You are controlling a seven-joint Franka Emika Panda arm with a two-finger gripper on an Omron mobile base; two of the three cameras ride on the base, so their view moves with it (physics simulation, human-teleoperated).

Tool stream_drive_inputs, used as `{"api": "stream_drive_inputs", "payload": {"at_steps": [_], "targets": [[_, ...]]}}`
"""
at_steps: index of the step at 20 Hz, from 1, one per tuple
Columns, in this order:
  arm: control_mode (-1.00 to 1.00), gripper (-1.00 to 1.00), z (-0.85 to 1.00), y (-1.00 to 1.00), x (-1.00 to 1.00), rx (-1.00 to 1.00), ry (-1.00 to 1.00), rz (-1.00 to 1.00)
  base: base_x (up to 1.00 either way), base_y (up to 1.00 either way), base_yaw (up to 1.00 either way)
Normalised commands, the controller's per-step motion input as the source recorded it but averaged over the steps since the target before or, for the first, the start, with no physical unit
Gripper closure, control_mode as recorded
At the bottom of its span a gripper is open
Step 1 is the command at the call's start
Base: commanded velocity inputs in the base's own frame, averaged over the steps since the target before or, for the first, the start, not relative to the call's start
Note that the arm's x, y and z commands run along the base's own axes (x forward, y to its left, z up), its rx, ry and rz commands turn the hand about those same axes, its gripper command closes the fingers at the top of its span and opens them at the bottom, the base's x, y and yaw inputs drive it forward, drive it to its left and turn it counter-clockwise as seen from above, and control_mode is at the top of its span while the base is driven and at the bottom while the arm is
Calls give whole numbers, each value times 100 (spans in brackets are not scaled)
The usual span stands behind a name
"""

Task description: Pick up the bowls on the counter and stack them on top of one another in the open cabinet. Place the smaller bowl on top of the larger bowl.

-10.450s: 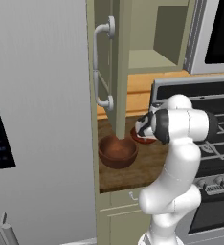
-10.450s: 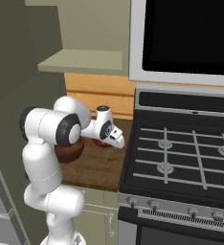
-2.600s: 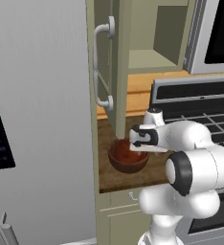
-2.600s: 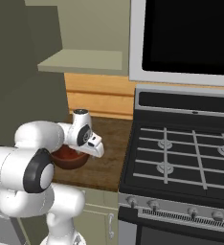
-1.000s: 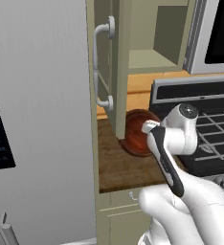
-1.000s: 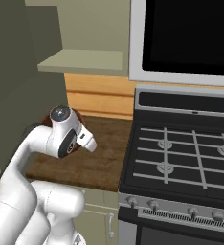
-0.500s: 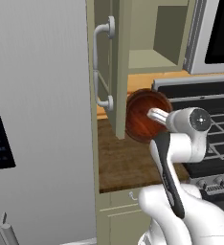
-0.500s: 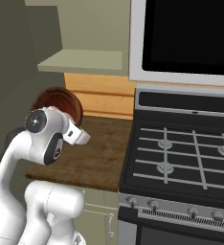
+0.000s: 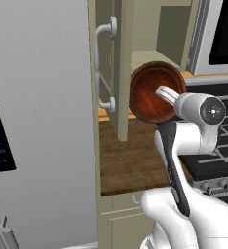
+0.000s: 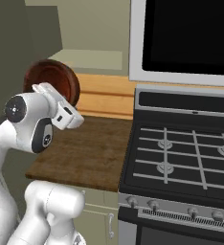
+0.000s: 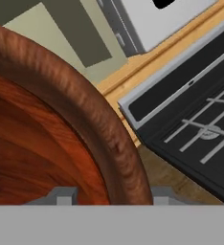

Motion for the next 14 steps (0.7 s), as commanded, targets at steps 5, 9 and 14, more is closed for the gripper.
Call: {"api": "stream_drive_inputs", "payload": {"at_steps": [5,9,14], "targets": [[-100,100,100,-9,-20,3,10,0,0,0,0],[-100,100,62,-3,-18,1,9,0,0,0,0],[-100,100,19,0,0,-1,12,0,0,0,0]]}}
